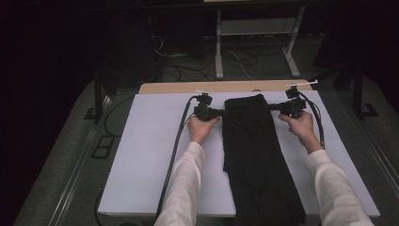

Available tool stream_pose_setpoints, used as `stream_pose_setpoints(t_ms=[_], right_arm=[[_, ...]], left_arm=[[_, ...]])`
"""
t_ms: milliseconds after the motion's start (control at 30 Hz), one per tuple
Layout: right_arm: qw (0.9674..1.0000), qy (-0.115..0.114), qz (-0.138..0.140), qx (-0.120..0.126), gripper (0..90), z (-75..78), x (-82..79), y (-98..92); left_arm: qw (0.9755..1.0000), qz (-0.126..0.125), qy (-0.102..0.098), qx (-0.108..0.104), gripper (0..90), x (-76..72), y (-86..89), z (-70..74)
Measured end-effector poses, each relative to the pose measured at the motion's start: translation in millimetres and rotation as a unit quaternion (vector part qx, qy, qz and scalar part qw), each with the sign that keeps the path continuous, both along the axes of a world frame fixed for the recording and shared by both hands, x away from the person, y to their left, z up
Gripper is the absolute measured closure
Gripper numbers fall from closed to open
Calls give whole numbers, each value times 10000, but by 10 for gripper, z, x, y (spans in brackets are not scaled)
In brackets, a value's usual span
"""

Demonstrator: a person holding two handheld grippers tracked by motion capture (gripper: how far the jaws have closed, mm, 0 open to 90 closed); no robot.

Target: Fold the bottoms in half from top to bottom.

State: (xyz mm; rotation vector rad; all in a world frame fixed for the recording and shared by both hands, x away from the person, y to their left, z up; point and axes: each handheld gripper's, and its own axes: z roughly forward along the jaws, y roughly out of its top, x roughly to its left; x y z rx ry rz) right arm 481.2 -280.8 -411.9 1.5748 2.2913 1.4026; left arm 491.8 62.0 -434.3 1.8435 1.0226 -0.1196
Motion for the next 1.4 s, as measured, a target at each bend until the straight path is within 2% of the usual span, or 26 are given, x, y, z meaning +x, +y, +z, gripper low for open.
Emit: stream_pose_setpoints(t_ms=[233,767,833,1000,1167,1400], right_arm=[[9999,-138,-6,-23,841,112,-100,9],[9997,-238,-83,27,841,252,-210,-62],[9996,-260,-100,73,841,272,-246,-78],[9992,-332,-118,195,841,313,-362,-107],[9989,-390,-147,199,841,355,-476,-139],[9984,-490,-165,244,840,330,-586,-181]], left_arm=[[9999,-14,-106,-54,855,-81,57,131],[9997,-21,-210,-89,855,-185,8,329],[9997,-42,-193,-162,855,-209,10,362],[9994,-143,-281,-136,855,-296,-45,438],[9989,-213,-369,-183,855,-385,-72,487],[9981,-216,-414,-401,855,-482,-7,475]])
